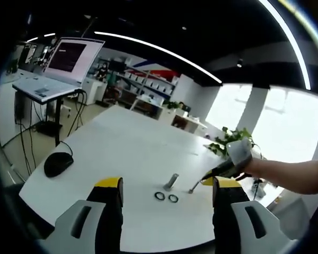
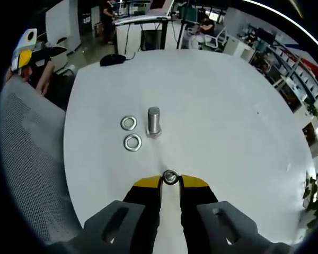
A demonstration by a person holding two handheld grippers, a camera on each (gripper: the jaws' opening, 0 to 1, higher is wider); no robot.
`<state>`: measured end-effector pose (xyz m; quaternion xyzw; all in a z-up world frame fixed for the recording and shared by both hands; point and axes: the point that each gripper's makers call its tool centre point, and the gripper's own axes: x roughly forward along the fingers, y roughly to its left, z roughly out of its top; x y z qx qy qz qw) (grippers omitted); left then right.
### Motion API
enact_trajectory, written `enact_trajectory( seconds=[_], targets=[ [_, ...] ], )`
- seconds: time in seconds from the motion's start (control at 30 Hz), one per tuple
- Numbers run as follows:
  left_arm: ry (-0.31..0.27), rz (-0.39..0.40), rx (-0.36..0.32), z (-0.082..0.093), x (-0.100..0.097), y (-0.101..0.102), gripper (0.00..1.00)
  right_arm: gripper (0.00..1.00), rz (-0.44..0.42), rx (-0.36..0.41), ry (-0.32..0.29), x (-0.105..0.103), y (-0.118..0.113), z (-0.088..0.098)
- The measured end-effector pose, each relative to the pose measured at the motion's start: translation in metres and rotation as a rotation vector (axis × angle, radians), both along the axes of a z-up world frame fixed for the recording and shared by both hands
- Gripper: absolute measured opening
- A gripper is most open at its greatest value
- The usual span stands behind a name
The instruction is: Place the washer onto the threaded stud by aligning its center hole with the stud, sliding it down to the base, and recovering from edge contact or off-axis alignment until the washer reaches the visible bottom stop.
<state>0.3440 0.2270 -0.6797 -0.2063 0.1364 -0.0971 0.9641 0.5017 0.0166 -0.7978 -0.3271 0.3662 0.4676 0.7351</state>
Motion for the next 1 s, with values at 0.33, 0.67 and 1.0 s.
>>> enact_trajectory(
  seconds=[0.33, 0.67, 1.0],
  targets=[
    [-0.004, 0.002, 0.0, 0.001, 0.0, 0.0, 0.68, 0.14, 0.012, -0.021, 0.018, 0.006, 0.003, -0.008],
    [0.007, 0.008, 0.003, -0.001, -0.001, 0.001, 0.69, 0.14, 0.013, -0.036, 0.061, 0.002, 0.002, -0.027],
    [0.008, 0.008, 0.005, -0.002, 0.0, 0.002, 0.69, 0.14, 0.021, -0.052, 0.084, 0.003, 0.004, -0.039]
  ],
)
